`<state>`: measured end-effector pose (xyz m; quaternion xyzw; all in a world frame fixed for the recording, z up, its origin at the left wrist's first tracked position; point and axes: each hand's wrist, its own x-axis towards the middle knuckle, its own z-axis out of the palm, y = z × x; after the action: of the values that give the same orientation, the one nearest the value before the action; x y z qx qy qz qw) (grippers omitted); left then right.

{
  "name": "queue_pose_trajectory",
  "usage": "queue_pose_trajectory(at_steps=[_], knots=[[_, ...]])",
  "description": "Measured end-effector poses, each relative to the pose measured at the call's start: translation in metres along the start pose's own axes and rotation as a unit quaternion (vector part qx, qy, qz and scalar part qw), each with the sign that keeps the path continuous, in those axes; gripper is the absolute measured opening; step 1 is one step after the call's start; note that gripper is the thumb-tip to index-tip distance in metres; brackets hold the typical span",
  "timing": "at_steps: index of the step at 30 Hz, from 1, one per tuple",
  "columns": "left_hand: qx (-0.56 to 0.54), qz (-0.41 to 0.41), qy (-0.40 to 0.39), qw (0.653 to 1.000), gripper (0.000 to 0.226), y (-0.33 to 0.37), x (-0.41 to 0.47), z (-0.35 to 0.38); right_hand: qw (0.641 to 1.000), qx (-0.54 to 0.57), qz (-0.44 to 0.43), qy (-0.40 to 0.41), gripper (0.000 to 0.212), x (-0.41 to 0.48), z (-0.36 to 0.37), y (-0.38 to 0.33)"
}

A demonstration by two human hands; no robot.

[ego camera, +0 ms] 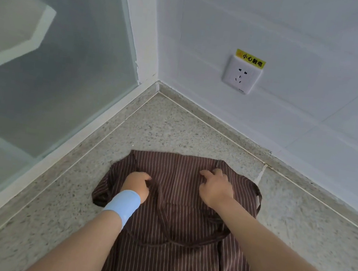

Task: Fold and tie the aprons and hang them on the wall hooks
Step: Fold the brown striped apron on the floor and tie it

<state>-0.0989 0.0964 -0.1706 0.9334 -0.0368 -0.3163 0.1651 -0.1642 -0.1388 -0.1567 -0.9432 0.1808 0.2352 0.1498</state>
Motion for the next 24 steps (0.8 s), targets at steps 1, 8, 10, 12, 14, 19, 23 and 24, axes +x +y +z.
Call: queue_pose_trajectory(at_steps=[1,8,10,12,14,19,23,24], knots=[[0.033,0.009,-0.028,0.999,0.043,-0.003,0.002,-0.001,0.999,-0.033,-0.005,0.000,0.053,0.004,0.002,0.000],[0.189,0.054,0.008,0.980,0.038,0.018,0.007,-0.030,0.990,-0.116,-0.001,0.082,0.044,0.027,0.005,-0.003],[0.133,0.085,0.107,0.982,0.030,0.023,0.021,-0.036,0.990,-0.099,-0.002,0.103,0.047,0.036,0.001,-0.003],[0.087,0.096,0.107,0.986,0.035,0.018,0.043,-0.035,0.991,-0.095,-0.004,0.089,0.059,0.046,-0.003,0.001],[0.102,0.083,0.042,0.990,0.053,0.015,0.058,-0.033,0.991,-0.111,-0.008,0.076,0.055,0.057,-0.007,0.008],[0.211,0.057,0.030,0.975,0.031,0.003,0.080,-0.044,0.986,-0.138,-0.004,0.095,0.023,0.076,-0.031,0.015],[0.075,0.025,0.134,0.988,0.021,0.017,0.091,-0.055,0.983,-0.151,0.016,0.105,0.030,0.094,-0.061,0.001],[0.037,0.035,0.162,0.985,0.026,0.021,0.089,-0.052,0.987,-0.123,0.029,0.099,0.033,0.099,-0.066,-0.002]])
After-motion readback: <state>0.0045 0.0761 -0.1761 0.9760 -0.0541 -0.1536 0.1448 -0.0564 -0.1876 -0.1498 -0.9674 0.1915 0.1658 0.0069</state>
